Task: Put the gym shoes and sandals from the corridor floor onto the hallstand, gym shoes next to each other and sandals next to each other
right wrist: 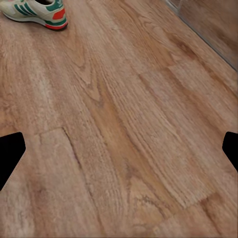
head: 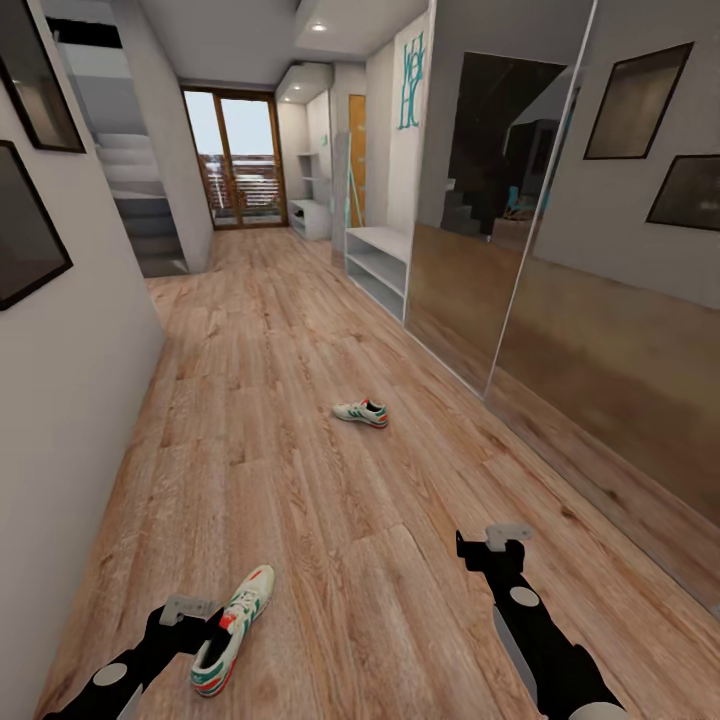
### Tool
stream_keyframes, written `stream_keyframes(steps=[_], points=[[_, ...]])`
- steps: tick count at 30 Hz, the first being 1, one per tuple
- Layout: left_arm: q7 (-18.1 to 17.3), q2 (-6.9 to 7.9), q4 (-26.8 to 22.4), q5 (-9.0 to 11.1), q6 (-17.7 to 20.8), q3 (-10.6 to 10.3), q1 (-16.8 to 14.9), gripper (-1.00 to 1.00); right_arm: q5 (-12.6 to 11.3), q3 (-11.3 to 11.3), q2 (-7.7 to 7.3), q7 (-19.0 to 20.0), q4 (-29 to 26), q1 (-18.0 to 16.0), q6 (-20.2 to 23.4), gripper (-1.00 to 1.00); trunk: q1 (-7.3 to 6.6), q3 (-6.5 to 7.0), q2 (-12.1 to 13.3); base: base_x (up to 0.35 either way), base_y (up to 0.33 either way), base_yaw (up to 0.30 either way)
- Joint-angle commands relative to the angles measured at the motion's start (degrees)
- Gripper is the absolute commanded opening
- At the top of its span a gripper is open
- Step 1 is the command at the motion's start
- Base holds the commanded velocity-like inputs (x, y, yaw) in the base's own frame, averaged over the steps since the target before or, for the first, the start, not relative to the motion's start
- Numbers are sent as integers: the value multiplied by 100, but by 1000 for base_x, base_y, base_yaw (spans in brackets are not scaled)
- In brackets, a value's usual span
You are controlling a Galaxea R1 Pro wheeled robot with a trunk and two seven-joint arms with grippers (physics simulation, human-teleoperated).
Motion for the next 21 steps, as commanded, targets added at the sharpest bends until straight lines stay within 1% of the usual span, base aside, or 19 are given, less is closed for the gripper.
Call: stream_keyframes(steps=[1, 21], points=[[-33, -3, 4, -56, -25, 49, -4, 100, 15, 9, -2, -25, 0, -2, 3, 100, -1, -5, -2, 0, 35, -9], [-33, -26, 4, -57, -30, 49, -4, 100, 21, -1, -1, -25, -6, -2, 2, 100, -1, -5, -2, 8, 12, -2]])
